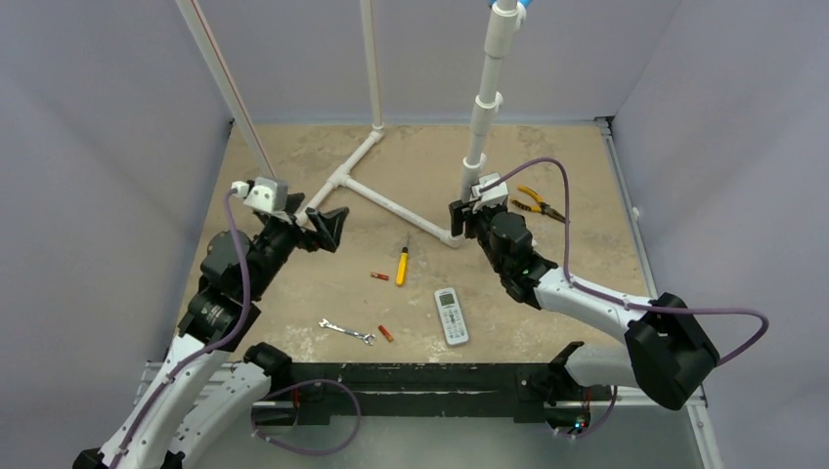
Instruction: Load the batteries into the remote control
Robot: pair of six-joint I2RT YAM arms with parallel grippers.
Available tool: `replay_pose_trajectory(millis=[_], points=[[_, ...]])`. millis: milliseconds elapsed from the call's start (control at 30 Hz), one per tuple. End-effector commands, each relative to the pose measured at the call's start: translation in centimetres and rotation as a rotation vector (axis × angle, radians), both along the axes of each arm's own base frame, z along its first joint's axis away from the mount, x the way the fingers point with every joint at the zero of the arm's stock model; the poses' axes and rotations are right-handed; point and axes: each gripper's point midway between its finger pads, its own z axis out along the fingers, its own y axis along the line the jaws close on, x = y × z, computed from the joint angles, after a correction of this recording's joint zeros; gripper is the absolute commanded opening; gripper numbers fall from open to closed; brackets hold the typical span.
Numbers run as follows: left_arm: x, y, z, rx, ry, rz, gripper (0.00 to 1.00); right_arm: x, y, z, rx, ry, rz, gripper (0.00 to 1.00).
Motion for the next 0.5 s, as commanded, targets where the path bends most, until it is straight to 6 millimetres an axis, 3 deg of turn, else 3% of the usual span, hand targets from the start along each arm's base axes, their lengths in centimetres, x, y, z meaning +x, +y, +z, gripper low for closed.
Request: replay_pose_trajectory(millis=[0, 200, 467], points=[[3.3, 7.9, -0.1, 0.060, -0.039, 0.449, 1.00, 0.9, 0.5, 4.4, 0.065, -0.107, 0.004, 0.65], [5.8, 13.1, 2.4, 0.024, -0.090, 0.702, 1.00, 0.6, 0.7, 3.9, 0.058, -0.091, 0.024, 0.65], [10.9, 14.5, 6.2, 0.186, -0.257, 0.829, 1.00, 0.6, 1.1, 4.1, 0.067, -0.100, 0.045, 0.64]])
